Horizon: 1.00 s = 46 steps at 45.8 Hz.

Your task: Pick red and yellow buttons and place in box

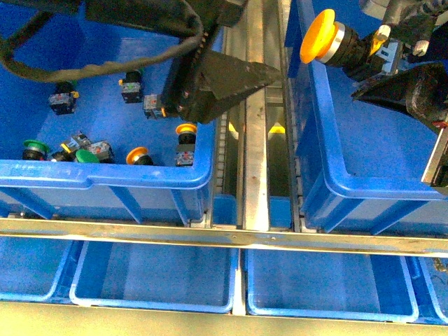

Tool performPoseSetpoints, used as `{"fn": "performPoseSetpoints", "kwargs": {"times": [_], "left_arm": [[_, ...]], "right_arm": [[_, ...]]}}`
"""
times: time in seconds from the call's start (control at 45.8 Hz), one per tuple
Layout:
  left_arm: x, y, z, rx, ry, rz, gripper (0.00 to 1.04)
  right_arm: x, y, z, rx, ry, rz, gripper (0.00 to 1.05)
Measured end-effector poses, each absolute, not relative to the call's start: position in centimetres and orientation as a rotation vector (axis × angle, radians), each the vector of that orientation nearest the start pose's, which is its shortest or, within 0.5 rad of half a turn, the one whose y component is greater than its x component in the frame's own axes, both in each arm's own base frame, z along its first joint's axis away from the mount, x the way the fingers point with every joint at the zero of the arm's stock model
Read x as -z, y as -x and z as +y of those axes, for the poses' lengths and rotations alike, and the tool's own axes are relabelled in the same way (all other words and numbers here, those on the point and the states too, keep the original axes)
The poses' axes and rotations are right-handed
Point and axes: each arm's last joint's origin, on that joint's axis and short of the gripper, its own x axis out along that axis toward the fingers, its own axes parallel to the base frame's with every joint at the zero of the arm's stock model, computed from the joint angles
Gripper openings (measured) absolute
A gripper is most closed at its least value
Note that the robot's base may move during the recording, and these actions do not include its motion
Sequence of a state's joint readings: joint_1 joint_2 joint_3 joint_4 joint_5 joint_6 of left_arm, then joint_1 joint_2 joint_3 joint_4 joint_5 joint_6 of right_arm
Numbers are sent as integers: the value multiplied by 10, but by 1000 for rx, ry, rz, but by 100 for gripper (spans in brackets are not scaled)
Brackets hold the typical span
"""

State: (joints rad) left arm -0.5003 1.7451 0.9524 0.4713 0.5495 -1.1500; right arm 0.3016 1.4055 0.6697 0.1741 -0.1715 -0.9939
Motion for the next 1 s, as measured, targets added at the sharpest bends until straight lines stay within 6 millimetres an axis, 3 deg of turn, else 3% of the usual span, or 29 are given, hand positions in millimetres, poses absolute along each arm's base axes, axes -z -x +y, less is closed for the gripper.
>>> {"fn": "performPoseSetpoints", "kwargs": {"times": [0.153, 0.24, 0.459, 0.59, 0.677, 0.743, 0.786, 1.005], "left_arm": [[-207, -308, -165, 688, 980, 852, 97], [-205, -296, -139, 653, 929, 833, 97], [-182, -259, -54, 536, 796, 843, 97], [-182, -246, 3, 423, 734, 774, 97], [-168, -235, 34, 145, 396, 409, 82], [-157, -207, 50, 16, 196, 183, 68], [-157, -191, 50, -11, 118, 86, 59], [-162, -163, 29, -6, 23, 16, 15]], "right_arm": [[-192, -265, 83, -686, 973, 302, 26], [-193, -264, 80, -670, 969, 304, 26], [-198, -266, 73, -584, 919, 316, 26], [-201, -268, 68, -509, 861, 320, 26], [-202, -269, 64, -444, 828, 329, 26], [-203, -271, 62, -403, 801, 335, 26], [-202, -271, 61, -386, 790, 346, 26], [-207, -284, 60, -347, 695, 324, 26]]}}
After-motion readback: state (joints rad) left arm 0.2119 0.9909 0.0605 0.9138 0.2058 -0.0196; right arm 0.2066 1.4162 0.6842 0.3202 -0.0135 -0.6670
